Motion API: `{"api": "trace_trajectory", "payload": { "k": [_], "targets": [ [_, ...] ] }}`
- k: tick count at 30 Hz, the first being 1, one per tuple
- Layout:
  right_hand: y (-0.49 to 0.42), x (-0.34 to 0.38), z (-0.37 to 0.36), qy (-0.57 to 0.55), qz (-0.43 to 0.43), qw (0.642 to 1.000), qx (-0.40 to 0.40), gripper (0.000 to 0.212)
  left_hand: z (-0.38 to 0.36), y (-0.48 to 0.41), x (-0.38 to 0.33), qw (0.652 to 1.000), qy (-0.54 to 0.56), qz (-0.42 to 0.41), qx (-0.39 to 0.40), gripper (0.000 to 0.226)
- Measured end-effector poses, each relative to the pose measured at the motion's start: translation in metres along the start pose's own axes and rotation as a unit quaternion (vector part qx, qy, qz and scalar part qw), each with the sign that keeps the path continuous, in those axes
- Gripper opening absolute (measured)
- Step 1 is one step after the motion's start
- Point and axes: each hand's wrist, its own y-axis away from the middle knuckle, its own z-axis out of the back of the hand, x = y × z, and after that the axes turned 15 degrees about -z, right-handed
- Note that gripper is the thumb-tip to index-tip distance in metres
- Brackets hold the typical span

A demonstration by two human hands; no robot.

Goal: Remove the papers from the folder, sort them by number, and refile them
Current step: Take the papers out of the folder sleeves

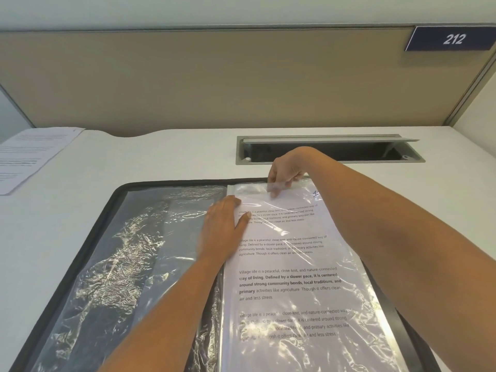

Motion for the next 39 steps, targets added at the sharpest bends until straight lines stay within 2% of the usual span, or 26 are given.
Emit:
{"api": "trace_trajectory", "payload": {
  "k": [2,5,9,12,15,17,21,23,26,29,31,34,39],
  "targets": [
    [0.000,0.002,0.000,0.003,0.007,1.000,-0.004,0.026,0.001,0.000,-0.001,1.000,-0.001,0.001,0.001,0.038],
    [-0.003,0.002,0.002,-0.032,0.013,0.999,-0.038,0.017,0.001,0.000,-0.002,1.000,0.009,0.009,0.009,0.045],
    [-0.012,-0.001,0.006,-0.091,0.016,0.980,-0.174,0.020,0.002,0.000,-0.002,1.000,0.008,0.005,0.025,0.054],
    [-0.019,0.000,0.007,-0.157,-0.009,0.948,-0.276,0.012,0.001,0.001,0.000,1.000,-0.001,-0.008,0.030,0.057],
    [-0.022,0.004,0.009,-0.209,-0.021,0.894,-0.395,0.014,-0.001,0.000,0.003,0.998,-0.020,-0.016,0.051,0.070],
    [-0.023,0.005,0.010,-0.213,-0.017,0.874,-0.437,0.015,-0.002,0.000,0.004,0.998,-0.032,-0.019,0.055,0.073],
    [-0.023,-0.007,0.009,-0.184,-0.035,0.892,-0.411,0.018,-0.004,-0.001,0.006,0.997,-0.048,-0.020,0.060,0.074],
    [-0.022,-0.021,0.005,-0.190,-0.070,0.886,-0.418,0.029,-0.004,-0.001,0.006,0.996,-0.052,-0.019,0.064,0.076],
    [-0.020,-0.045,-0.005,-0.274,-0.152,0.855,-0.414,0.047,-0.003,-0.001,0.004,0.996,-0.053,-0.019,0.066,0.077],
    [-0.019,-0.067,-0.017,-0.409,-0.197,0.838,-0.302,0.060,-0.003,-0.001,0.004,0.996,-0.057,-0.016,0.067,0.078],
    [-0.014,-0.074,-0.024,-0.445,-0.185,0.842,-0.243,0.057,-0.003,0.000,0.004,0.995,-0.061,-0.017,0.071,0.077],
    [-0.013,-0.077,-0.028,-0.465,-0.149,0.840,-0.237,0.051,-0.003,0.000,0.004,0.995,-0.064,-0.017,0.076,0.074],
    [-0.007,-0.074,-0.020,-0.549,-0.081,0.784,-0.280,0.025,-0.003,0.002,0.004,0.995,-0.059,-0.019,0.075,0.085]
  ]
}}
